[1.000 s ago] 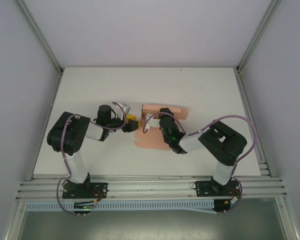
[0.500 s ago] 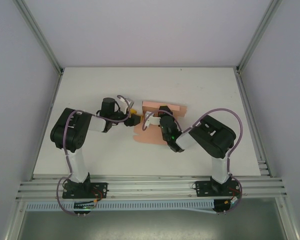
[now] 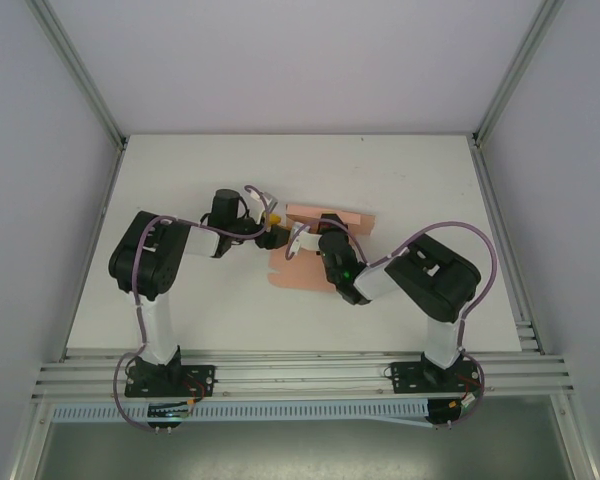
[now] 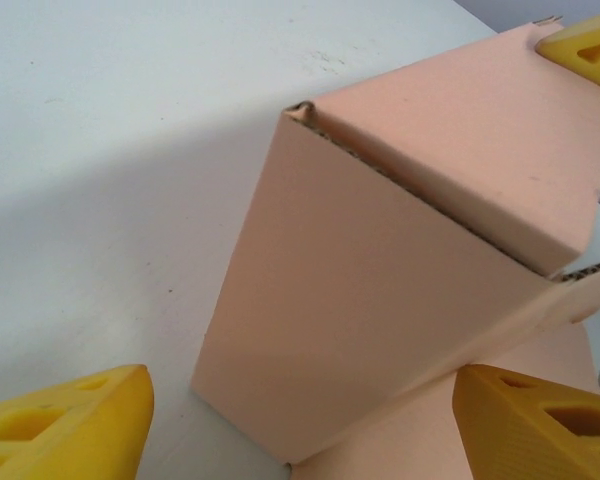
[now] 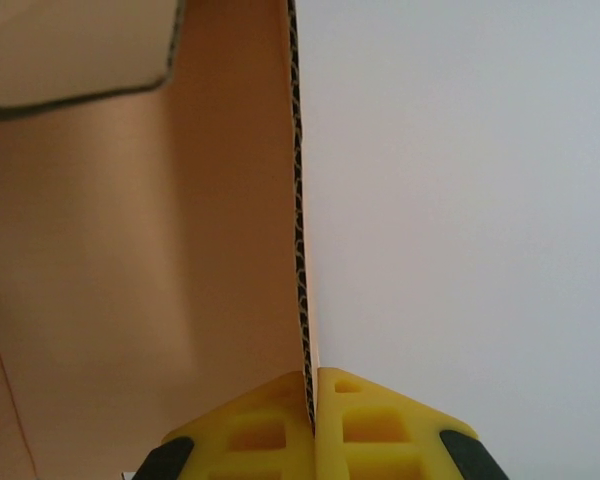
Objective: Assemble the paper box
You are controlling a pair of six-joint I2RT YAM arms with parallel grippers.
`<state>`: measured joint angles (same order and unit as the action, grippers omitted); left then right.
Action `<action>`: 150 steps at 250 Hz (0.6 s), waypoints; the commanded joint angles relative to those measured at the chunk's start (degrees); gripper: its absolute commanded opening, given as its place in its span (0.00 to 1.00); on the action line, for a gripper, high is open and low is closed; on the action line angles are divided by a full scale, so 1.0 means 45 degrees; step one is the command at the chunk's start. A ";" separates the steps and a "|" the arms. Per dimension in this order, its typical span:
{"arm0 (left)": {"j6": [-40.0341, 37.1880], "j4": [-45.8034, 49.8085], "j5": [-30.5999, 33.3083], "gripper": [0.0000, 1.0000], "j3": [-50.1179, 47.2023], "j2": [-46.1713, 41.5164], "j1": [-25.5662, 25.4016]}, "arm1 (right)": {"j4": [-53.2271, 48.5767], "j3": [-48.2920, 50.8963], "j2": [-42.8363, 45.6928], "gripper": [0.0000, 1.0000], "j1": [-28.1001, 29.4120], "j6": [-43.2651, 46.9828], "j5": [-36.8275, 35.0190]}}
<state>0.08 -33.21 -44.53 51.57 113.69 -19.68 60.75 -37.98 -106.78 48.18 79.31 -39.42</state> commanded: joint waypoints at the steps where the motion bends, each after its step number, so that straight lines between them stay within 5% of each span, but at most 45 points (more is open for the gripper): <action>1: -0.0613 -0.0188 -0.0248 0.82 0.0536 0.0202 -0.0311 | -0.1975 0.0158 -0.0099 0.00 0.0202 -0.0612 0.0775; 128: -0.0476 0.0013 -0.0807 0.87 0.1232 0.0607 -0.0465 | -0.2718 0.0040 0.0087 0.00 0.0217 -0.0944 0.0768; 150: -0.0122 -0.0012 -0.0195 0.75 0.1292 0.0739 -0.0489 | -0.2753 -0.0003 0.0135 0.00 0.0263 -0.0959 0.0721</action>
<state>-1.48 -32.05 -46.44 55.05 115.59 -20.86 56.69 -38.63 -105.45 48.10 77.38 -39.81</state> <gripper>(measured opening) 0.833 0.046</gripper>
